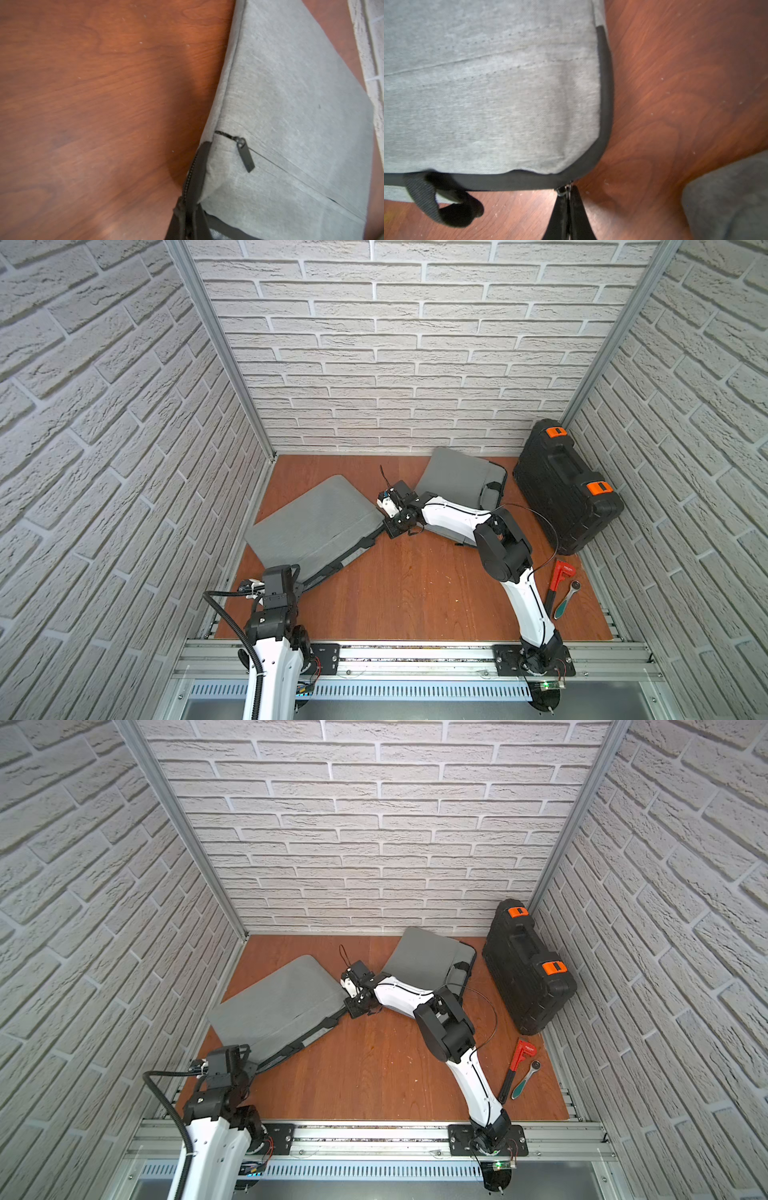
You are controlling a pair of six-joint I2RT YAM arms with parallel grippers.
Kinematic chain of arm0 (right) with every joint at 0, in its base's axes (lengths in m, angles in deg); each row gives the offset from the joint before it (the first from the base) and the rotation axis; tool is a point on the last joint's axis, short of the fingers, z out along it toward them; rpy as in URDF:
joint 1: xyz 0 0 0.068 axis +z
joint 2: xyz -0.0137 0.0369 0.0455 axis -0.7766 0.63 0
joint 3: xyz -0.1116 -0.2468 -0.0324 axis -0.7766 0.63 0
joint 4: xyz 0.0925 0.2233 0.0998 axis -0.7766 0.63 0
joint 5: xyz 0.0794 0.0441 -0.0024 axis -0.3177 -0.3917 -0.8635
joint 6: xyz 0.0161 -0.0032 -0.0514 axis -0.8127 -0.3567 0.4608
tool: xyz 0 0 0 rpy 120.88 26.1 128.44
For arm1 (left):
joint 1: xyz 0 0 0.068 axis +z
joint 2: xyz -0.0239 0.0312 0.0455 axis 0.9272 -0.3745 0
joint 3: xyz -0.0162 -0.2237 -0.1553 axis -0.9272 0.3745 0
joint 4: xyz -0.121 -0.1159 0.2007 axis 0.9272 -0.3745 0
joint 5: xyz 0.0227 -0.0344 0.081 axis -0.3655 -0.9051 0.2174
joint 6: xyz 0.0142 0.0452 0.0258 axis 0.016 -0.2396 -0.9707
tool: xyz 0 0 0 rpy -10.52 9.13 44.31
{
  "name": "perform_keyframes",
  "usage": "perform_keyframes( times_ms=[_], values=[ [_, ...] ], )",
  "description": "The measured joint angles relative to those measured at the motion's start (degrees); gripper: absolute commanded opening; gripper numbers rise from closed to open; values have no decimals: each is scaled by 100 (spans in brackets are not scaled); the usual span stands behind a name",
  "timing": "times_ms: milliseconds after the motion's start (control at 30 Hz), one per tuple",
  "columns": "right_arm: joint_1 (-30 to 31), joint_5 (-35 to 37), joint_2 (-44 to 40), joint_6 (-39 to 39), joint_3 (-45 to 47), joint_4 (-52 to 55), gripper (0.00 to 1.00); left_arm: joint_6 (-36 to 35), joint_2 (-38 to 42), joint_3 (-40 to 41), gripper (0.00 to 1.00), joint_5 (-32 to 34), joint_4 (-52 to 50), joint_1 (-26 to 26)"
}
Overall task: Open the zippered laptop bag and take out the laptop
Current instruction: Unzip the zipper on the zippered laptop bag.
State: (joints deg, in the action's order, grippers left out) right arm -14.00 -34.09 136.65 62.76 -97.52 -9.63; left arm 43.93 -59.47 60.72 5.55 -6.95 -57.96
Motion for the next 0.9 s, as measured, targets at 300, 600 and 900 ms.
perform_keyframes(
  times_ms=[300,600,900],
  values=[
    [2,-63,-404,-31,680,-302,6,-369,-837,44,0,-389,702,704],
    [7,-223,-929,-258,1567,-680,6,-772,-1821,48,10,-699,1786,1051],
    [157,-186,-1180,-616,2153,-992,6,-1169,-2354,-367,75,-846,2293,1121]
  ],
)
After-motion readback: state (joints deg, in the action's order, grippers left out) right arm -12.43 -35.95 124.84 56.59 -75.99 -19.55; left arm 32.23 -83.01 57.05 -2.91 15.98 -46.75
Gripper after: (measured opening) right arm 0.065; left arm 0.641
